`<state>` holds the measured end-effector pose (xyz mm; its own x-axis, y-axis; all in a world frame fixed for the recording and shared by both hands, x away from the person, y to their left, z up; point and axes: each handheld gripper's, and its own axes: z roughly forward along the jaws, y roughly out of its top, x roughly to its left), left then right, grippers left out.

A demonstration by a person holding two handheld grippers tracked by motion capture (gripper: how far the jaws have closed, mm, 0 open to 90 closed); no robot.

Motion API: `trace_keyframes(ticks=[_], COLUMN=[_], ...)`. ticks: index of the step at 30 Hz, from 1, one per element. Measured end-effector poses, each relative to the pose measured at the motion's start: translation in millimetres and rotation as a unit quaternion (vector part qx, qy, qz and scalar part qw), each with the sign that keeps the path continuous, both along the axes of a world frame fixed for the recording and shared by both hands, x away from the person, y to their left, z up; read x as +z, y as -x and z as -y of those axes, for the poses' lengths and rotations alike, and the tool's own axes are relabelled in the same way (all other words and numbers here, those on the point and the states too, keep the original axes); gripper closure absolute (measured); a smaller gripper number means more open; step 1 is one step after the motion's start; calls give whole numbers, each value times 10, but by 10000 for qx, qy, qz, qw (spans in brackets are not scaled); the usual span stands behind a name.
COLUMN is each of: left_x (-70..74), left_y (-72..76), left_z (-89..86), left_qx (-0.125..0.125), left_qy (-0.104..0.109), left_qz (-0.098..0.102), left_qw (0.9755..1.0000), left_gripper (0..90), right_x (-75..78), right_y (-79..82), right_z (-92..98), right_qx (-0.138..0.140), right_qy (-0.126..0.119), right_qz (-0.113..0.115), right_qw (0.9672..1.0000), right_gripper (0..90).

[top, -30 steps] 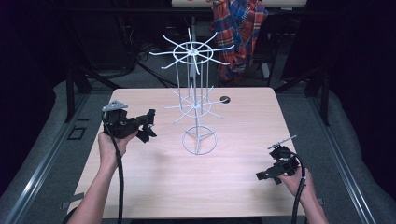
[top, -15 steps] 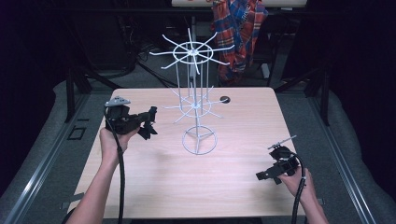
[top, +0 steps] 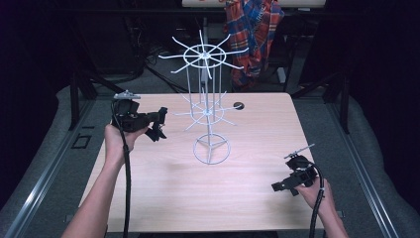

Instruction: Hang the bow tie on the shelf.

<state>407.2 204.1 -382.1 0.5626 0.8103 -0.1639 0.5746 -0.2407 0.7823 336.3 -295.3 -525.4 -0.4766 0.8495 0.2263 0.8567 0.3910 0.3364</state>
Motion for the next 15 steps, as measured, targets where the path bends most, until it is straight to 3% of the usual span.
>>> trace_keyframes(ticks=[4,15], left_x=[29,109], left_y=[-20,-26], left_z=[23,101], left_qx=[7,-140], left_qy=[-1,-37], left_qz=[3,63], left_qw=[10000,9999], left_gripper=[896,896], right_x=[4,0], right_y=[-2,0], right_z=[5,0], right_qx=[10,7], right_qy=[97,1], right_qz=[6,5], right_qw=[10000,10000], right_gripper=[44,44])
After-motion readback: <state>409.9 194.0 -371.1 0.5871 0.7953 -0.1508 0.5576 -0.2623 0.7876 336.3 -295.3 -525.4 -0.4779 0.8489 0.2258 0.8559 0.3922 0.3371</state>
